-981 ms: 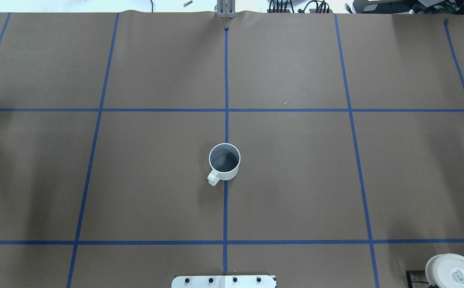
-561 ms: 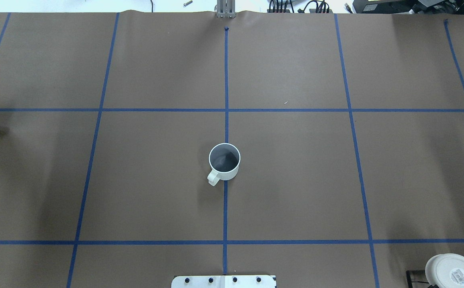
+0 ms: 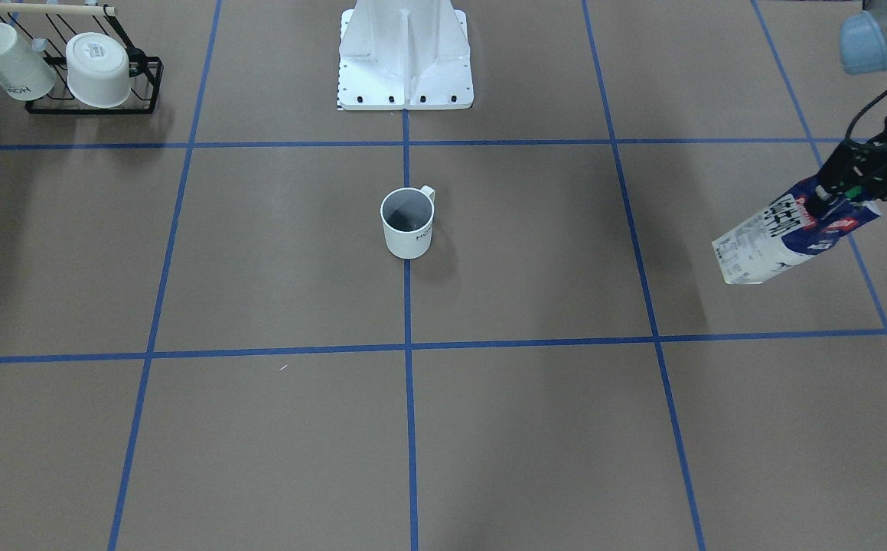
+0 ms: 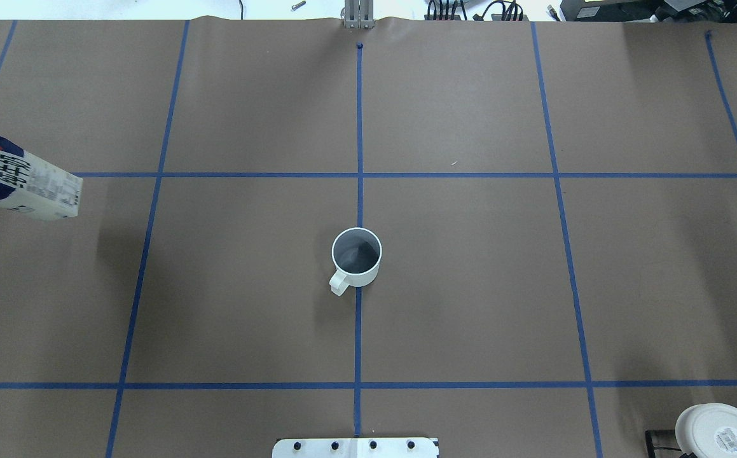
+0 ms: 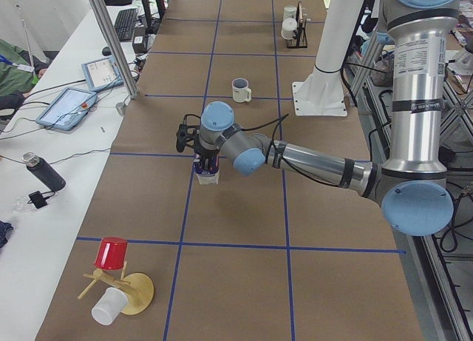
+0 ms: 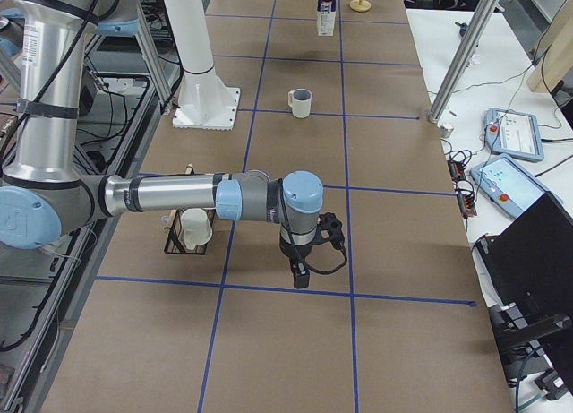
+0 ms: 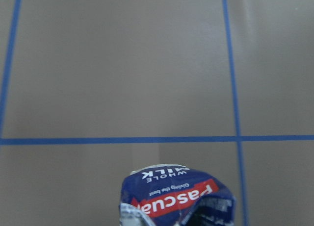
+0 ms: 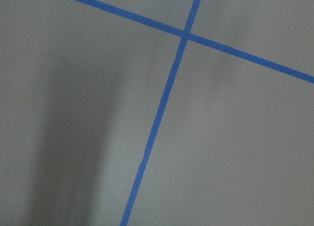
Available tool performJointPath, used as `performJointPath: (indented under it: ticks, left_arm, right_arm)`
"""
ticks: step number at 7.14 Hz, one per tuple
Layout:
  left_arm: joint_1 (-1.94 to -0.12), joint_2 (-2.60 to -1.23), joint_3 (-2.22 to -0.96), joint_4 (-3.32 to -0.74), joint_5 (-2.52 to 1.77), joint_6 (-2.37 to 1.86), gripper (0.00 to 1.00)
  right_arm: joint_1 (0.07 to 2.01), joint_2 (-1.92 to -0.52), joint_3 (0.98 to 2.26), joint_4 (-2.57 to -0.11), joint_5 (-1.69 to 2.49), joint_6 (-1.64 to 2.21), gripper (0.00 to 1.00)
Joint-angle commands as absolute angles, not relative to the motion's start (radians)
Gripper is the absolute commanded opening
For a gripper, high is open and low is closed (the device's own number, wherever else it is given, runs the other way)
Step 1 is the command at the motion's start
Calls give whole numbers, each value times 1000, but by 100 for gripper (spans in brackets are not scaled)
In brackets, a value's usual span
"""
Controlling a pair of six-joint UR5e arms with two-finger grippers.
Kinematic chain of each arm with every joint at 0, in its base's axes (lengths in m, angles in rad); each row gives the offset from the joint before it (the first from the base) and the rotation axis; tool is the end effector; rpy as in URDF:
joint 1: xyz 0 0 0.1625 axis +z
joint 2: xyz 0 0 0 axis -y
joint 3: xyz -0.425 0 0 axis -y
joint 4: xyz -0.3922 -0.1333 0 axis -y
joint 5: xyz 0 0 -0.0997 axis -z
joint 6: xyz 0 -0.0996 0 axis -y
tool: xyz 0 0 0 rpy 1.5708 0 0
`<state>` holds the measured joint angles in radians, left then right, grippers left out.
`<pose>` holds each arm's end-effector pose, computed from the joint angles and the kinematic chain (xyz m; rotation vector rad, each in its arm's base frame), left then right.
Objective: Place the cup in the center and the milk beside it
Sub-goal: 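Carry the blue milk carton with the left gripper toward the mug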
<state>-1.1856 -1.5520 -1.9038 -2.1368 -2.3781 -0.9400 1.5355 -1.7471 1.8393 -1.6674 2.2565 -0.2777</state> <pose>0.1241 -0.4694 0.4332 0.1905 1.0994 -0.1411 0.0555 -0.4176 0.6223 0.0790 -0.6839 -0.2991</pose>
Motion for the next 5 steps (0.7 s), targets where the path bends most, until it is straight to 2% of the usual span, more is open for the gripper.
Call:
performJointPath:
  ticks: [1,3,4,5]
  left_arm:
    - [-992,-1664,-1977,-2073,-2286,-1193,0]
    - [-870,-1905,-2093,-1624,-2130,-1204,0]
    - [-782,-2066,-2095,-1407,-2029,-1209,0]
    - [-690,-2160,-2060,-1332,-1941,-1274,0]
  right_arm:
    - [1534,-1747,1839,-1667,2256,-278,100]
    - [1535,-1749,1836,-1667,2256,-278,100]
    - [1534,-1749,1833,-1667,2256,-278,100]
    - [1534,-1749,1829,-1666,2256,-278,100]
